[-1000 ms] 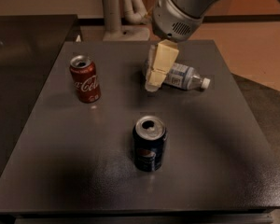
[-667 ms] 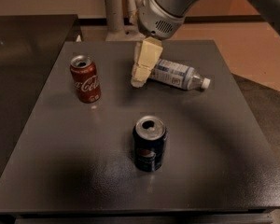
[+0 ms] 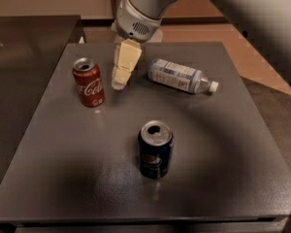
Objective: Move coke can near pepsi can
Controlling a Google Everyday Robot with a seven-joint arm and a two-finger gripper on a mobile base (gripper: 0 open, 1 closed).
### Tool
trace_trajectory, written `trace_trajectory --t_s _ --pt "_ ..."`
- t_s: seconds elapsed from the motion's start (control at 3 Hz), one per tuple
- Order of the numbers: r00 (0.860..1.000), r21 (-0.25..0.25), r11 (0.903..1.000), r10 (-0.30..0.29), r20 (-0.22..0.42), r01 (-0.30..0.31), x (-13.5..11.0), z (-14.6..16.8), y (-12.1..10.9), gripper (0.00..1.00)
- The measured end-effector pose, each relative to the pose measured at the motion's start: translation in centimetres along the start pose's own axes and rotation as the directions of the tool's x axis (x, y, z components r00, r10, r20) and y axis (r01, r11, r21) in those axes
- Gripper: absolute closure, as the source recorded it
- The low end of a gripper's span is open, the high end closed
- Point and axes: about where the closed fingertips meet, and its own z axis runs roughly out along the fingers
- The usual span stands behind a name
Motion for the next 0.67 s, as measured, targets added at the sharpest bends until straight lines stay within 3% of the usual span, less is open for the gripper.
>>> trace_trajectory --t_s 0.67 --pt "0.998 -0.083 0.9964 -0.014 0.057 0.019 -2.2 3.0 0.7 0.0"
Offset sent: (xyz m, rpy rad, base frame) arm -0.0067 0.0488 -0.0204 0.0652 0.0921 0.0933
